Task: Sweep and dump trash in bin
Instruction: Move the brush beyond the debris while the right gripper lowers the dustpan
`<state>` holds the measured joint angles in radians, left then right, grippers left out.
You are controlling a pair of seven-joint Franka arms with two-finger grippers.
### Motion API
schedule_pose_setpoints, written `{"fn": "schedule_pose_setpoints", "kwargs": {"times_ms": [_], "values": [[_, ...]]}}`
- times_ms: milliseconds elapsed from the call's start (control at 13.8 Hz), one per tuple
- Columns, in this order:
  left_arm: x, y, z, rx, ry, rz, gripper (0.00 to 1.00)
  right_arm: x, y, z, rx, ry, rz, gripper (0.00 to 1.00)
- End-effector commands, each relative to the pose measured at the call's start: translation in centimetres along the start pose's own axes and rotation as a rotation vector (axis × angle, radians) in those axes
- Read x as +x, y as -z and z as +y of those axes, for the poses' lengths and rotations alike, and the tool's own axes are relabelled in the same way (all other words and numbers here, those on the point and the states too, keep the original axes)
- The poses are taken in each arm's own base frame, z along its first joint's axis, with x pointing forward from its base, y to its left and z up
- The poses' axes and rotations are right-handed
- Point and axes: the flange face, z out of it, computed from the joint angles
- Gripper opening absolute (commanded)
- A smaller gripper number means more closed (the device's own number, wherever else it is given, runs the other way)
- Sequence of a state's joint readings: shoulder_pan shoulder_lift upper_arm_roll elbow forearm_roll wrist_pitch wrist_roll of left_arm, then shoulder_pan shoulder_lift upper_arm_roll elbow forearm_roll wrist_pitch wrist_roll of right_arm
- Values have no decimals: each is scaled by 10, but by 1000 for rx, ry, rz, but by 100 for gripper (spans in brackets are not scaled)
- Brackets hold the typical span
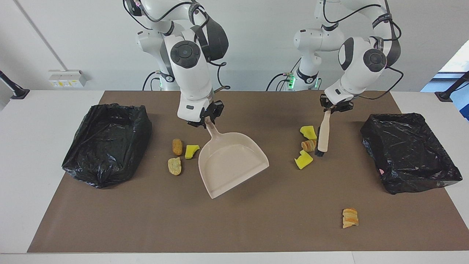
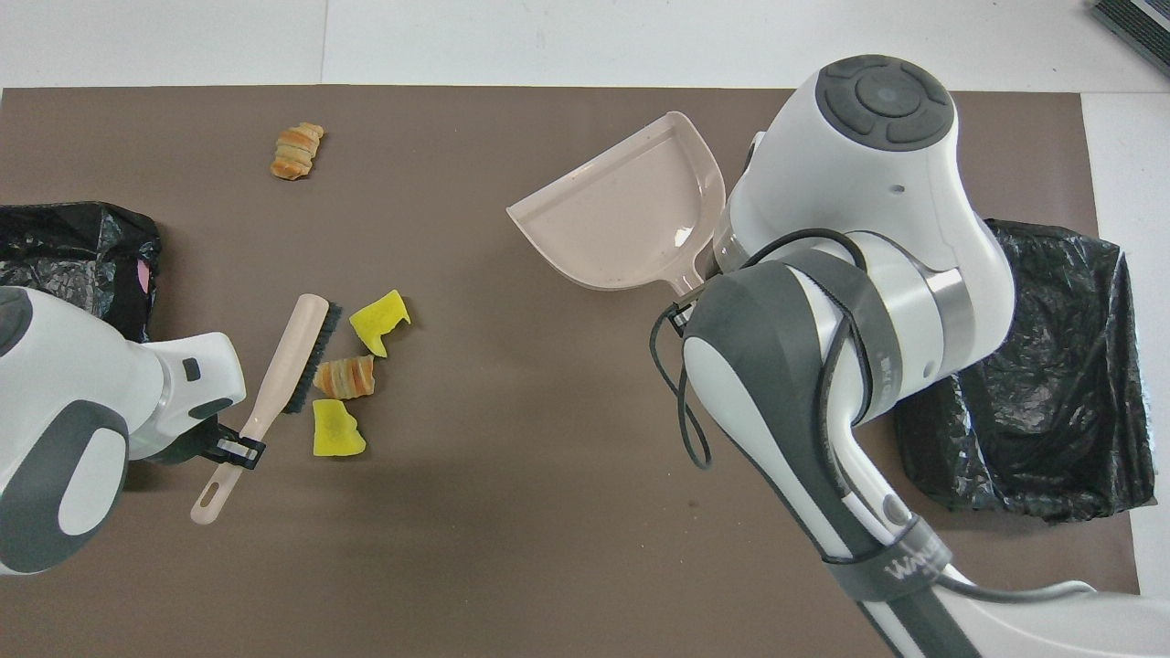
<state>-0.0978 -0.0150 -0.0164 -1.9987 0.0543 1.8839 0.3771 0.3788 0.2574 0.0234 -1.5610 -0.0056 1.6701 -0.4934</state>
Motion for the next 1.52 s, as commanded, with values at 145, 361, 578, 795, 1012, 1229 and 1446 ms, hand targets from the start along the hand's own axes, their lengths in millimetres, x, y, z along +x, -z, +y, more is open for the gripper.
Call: {"fn": "schedule_pose_setpoints", "kwargs": {"times_ms": [145, 361, 578, 795, 1012, 1229, 1446], "values": [[85, -13, -57, 76, -46, 40, 0, -10, -36, -20, -52, 219, -39, 0], [112, -22, -99, 116, -42, 57, 0, 0, -54, -39, -72, 339, -29, 0], [123, -17, -143, 161, -69, 71, 0, 13, -84, -65, -87, 413, -20, 0], [145, -35, -167, 194, -57, 84, 0, 14, -89, -73, -90, 415, -13, 0], [170, -83, -180, 210, -63, 81, 0, 24, -104, -89, -98, 462, -45, 0], [173, -106, -183, 205, -101, 67, 0, 22, -105, -96, -124, 429, -98, 0], [170, -106, -178, 178, -108, 30, 0, 23, -104, -110, -128, 385, -116, 0]]}}
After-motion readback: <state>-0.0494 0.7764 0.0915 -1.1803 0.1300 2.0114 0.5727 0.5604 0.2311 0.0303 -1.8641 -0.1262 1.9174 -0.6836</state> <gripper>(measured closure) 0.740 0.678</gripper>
